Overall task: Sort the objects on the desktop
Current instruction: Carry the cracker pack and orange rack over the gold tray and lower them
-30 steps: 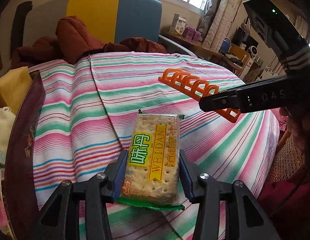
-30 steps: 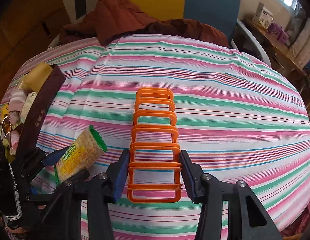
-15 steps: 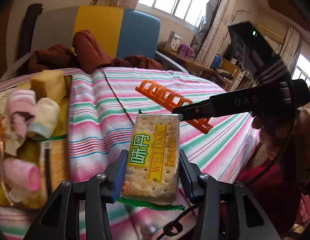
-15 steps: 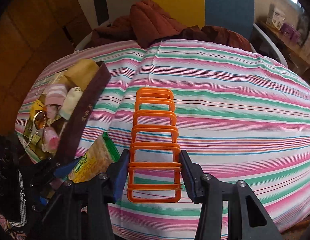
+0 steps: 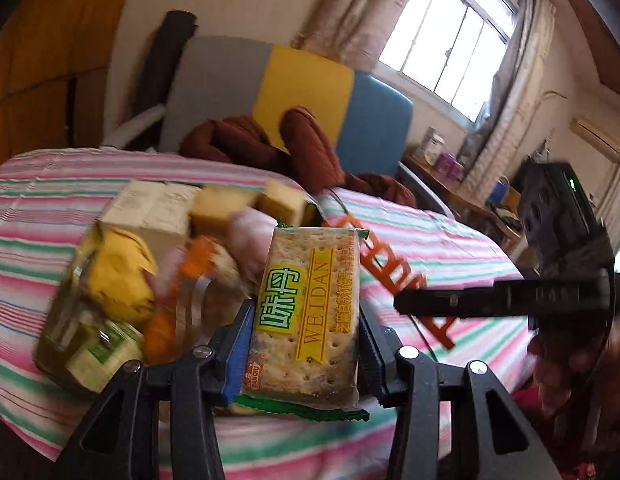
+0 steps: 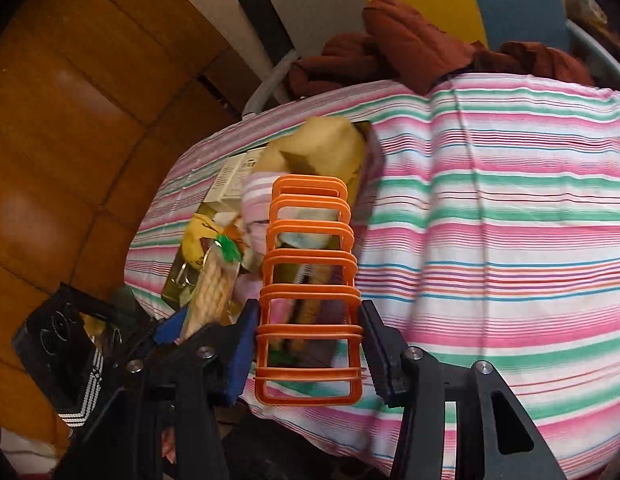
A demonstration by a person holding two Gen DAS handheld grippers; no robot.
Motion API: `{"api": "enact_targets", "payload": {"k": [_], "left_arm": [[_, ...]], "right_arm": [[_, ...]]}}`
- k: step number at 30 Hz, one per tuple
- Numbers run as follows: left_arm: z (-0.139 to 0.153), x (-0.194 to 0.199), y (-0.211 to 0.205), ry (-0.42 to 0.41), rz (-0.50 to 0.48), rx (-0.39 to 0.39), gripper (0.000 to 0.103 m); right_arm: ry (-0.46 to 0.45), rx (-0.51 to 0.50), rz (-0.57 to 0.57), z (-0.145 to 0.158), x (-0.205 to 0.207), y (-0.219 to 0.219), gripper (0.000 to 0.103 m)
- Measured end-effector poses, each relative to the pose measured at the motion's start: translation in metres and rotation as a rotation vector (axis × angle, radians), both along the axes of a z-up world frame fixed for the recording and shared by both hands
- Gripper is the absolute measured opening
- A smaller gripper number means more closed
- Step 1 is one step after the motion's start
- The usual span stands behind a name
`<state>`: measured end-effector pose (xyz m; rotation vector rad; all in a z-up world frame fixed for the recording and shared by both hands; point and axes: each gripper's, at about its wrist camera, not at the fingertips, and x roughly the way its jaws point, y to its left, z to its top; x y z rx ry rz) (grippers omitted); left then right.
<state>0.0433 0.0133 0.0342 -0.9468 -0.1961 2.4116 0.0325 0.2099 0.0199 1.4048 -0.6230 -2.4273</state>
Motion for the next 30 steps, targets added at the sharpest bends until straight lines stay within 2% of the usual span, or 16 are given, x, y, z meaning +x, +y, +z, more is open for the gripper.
{"api": "enact_targets", "payload": {"k": [2, 5, 6, 7, 9, 12, 15, 16, 18, 19, 20, 22, 24, 26, 30], "left_arm": [[0.002, -0.014, -0.014, 0.003, 0.046, -0.016, 0.048], [-0.002, -0.037, -0.028, -0.014, 0.085, -0.081, 0.048], [-0.007, -0.046, -0.030, -0.034, 0.080, -0.107, 0.048], [-0.013, -0.054, -0.031, -0.067, 0.062, -0.131, 0.049], [-0.022, -0.066, -0.037, -0.133, 0.047, -0.149, 0.049], [-0.025, -0.066, -0.050, -0.149, 0.054, -0.099, 0.062], [-0.018, -0.057, -0.062, -0.101, 0.065, -0.041, 0.063], [-0.016, -0.054, -0.066, -0.083, 0.076, -0.035, 0.063], [-0.013, -0.052, -0.071, -0.050, 0.097, -0.033, 0.062], [-0.012, -0.052, -0.071, -0.044, 0.105, -0.044, 0.061], [-0.012, -0.053, -0.069, -0.048, 0.108, -0.066, 0.060], [-0.018, -0.061, -0.062, -0.071, 0.084, -0.125, 0.054], [-0.024, -0.064, -0.063, -0.089, 0.090, -0.150, 0.054], [-0.027, -0.066, -0.068, -0.101, 0.111, -0.128, 0.054], [-0.031, -0.067, -0.077, -0.133, 0.133, -0.109, 0.053]], "right_arm": [[-0.007, -0.002, -0.018, -0.004, -0.009, -0.014, 0.050], [-0.026, 0.015, -0.039, -0.013, -0.019, -0.033, 0.051], [-0.043, 0.034, -0.045, -0.018, -0.023, -0.040, 0.053], [-0.058, 0.033, -0.037, -0.021, -0.025, -0.043, 0.060], [-0.065, -0.009, -0.029, -0.026, -0.024, -0.047, 0.064], [-0.058, -0.020, -0.010, -0.025, -0.017, -0.047, 0.068], [-0.054, 0.001, -0.003, -0.023, -0.010, -0.044, 0.068], [-0.051, 0.016, 0.006, -0.022, -0.008, -0.043, 0.065], [-0.051, 0.048, 0.029, -0.023, -0.008, -0.047, 0.053], [-0.053, 0.059, 0.036, -0.025, -0.009, -0.049, 0.044], [-0.057, 0.074, 0.042, -0.027, -0.012, -0.052, 0.040], [-0.073, 0.111, 0.055, -0.034, -0.019, -0.058, 0.038], [-0.081, 0.109, 0.076, -0.040, -0.027, -0.066, 0.037], [-0.082, 0.109, 0.113, -0.041, -0.036, -0.074, 0.037], [-0.046, 0.182, 0.181, -0.037, -0.042, -0.087, 0.038]]}}
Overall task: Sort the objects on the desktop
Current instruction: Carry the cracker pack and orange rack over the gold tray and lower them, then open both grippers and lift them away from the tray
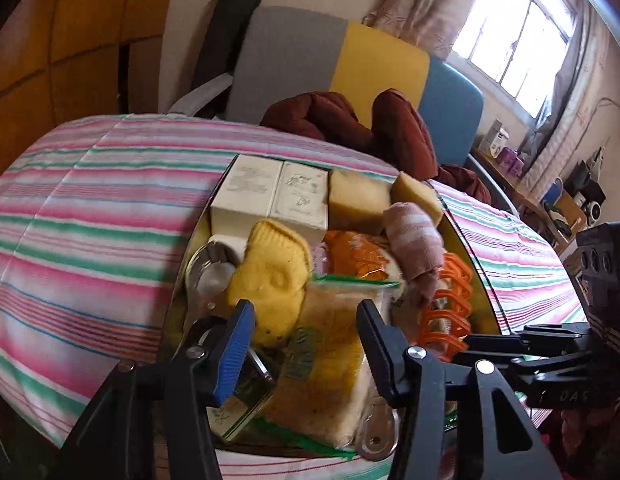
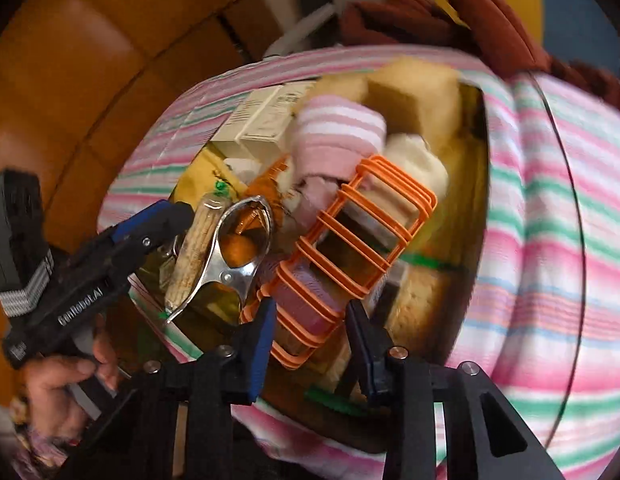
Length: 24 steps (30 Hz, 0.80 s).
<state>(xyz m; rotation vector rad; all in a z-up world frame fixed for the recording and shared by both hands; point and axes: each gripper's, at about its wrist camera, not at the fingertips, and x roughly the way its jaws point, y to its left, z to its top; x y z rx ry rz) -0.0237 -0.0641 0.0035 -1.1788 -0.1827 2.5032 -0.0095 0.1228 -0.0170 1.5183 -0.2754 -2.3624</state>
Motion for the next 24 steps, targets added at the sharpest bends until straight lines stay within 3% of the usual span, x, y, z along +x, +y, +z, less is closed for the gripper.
{"api": "enact_targets", "payload": {"k": [3, 6, 10, 12, 14, 17, 23, 24], "left_arm": [[0.003, 0.005, -0.017, 0.028, 0.068, 0.095, 0.053], [0.010, 0.016, -0.028, 0.036, 0.091, 0.175, 0.054], [0.014, 0.032, -0.007, 0.032, -0.039, 0.104, 0.053], [0.008, 0.032, 0.012, 0.009, -0.094, 0.024, 0.051], [-0.001, 0.028, 0.026, -0.008, -0.114, -0.042, 0.039], [-0.004, 0.020, 0.033, 0.031, -0.088, -0.100, 0.037], [-0.002, 0.006, 0.037, 0.019, -0.076, -0.048, 0.037], [0.001, 0.009, 0.036, 0.016, -0.069, -0.039, 0.041]], "right_arm": [[0.032, -0.022, -0.040, 0.006, 0.005, 0.015, 0.039], [0.097, 0.005, -0.074, 0.020, 0.023, 0.023, 0.055], [0.133, 0.017, -0.071, 0.030, 0.035, 0.027, 0.057], [0.130, -0.008, -0.065, 0.031, 0.036, 0.028, 0.057], [0.120, -0.024, -0.063, 0.030, 0.035, 0.026, 0.056], [0.113, -0.012, -0.050, 0.029, 0.037, 0.017, 0.054], [0.112, -0.013, -0.057, 0.028, 0.042, 0.016, 0.054], [0.118, -0.015, -0.053, 0.029, 0.042, 0.016, 0.054]]}}
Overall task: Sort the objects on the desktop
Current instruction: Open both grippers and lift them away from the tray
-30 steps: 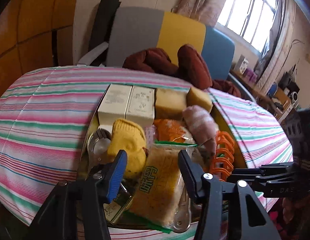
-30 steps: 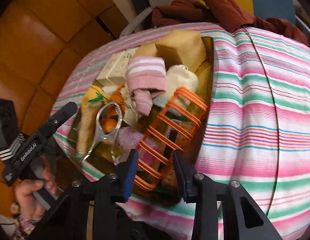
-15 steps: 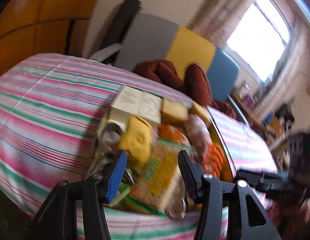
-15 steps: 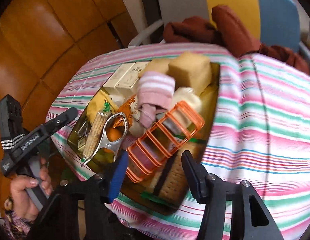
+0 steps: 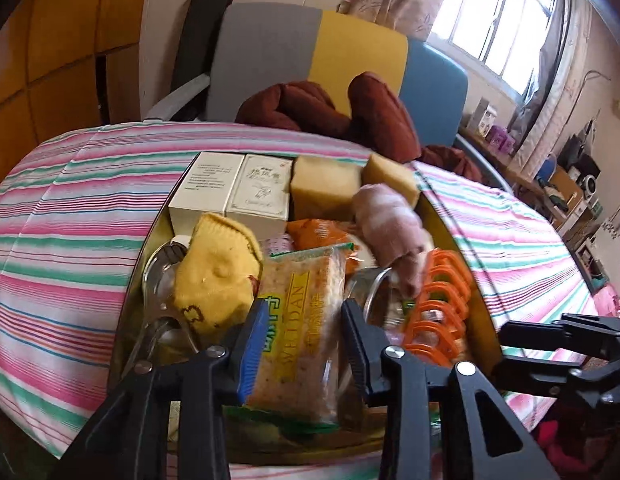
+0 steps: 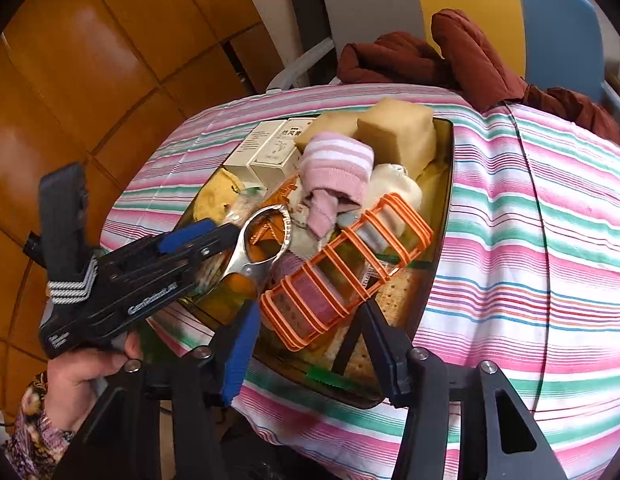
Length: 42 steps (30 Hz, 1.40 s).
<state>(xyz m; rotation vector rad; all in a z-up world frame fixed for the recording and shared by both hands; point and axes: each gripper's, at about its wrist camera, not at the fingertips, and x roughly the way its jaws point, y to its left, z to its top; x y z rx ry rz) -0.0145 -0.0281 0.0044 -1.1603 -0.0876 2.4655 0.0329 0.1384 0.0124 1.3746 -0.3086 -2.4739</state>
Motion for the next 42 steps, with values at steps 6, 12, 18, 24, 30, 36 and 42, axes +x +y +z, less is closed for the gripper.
{"api": "enact_targets", "payload": {"k": [6, 12, 18, 24, 30, 36, 42], "left_arm": [[0.020, 0.026, -0.020, 0.029, 0.122, 0.035, 0.057], [0.040, 0.053, -0.026, 0.103, 0.232, -0.079, 0.057], [0.044, 0.062, -0.024, 0.052, 0.233, -0.052, 0.057], [0.050, 0.073, -0.018, 0.076, 0.253, -0.101, 0.056], [0.056, 0.079, -0.012, 0.108, 0.290, -0.175, 0.056], [0.055, 0.080, -0.007, 0.083, 0.274, -0.216, 0.052], [0.048, 0.074, -0.012, 0.006, 0.280, -0.187, 0.052]], "right_arm": [[0.129, 0.034, -0.058, 0.020, 0.016, 0.002, 0.090], [0.185, 0.108, -0.093, 0.035, 0.025, -0.005, 0.103], [0.151, 0.153, -0.116, 0.030, 0.023, -0.013, 0.103], [0.114, 0.226, -0.110, 0.025, 0.020, -0.018, 0.103], [0.104, 0.219, -0.122, 0.023, 0.021, -0.020, 0.103], [0.092, 0.238, -0.111, 0.021, 0.017, -0.030, 0.103], [0.094, 0.259, -0.110, 0.020, 0.015, -0.036, 0.103]]}}
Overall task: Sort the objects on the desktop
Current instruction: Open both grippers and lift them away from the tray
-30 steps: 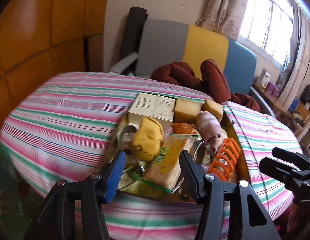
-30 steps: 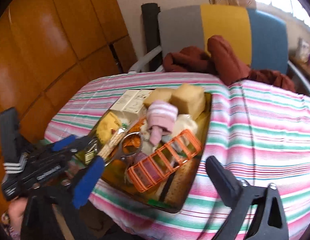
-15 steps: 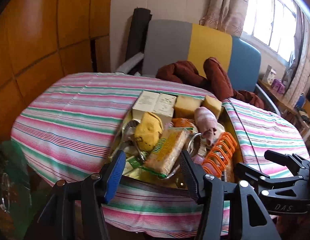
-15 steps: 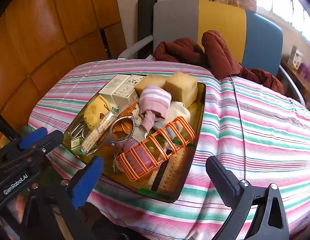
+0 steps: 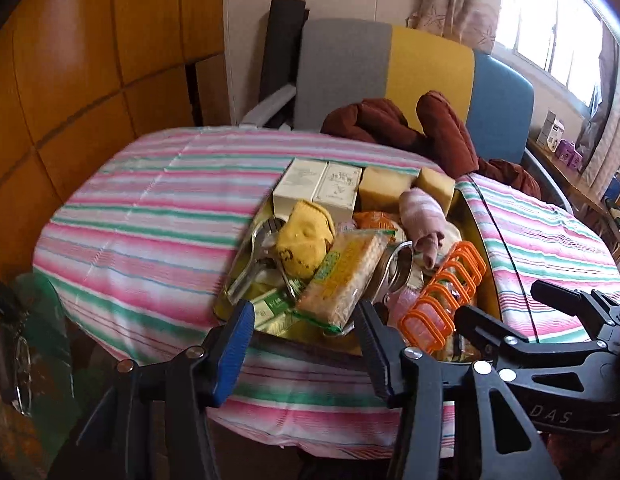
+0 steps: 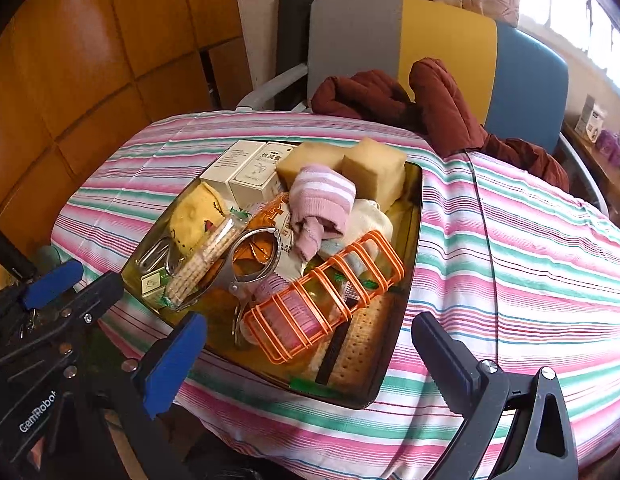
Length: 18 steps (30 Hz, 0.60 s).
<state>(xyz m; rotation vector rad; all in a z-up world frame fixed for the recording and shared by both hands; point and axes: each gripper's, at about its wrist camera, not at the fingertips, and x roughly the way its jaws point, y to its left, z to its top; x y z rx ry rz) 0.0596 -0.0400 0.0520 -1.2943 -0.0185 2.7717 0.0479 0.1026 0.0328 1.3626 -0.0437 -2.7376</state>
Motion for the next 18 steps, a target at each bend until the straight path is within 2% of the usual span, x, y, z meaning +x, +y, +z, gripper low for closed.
{"api": "enact_targets", "payload": {"k": [5, 13, 18], "left_arm": [[-0.006, -0.001, 0.001, -0.023, 0.009, -0.019, 0.052], [-0.013, -0.006, -0.004, -0.066, 0.012, 0.020, 0.052], [-0.013, -0.005, -0.002, -0.060, 0.014, 0.003, 0.052]], "right_arm": [[-0.003, 0.011, -0.005, -0.001, -0.001, 0.000, 0.103], [-0.008, 0.010, -0.003, -0.003, -0.002, -0.001, 0.103], [-0.007, 0.012, -0.006, -0.004, -0.003, -0.002, 0.103]]}}
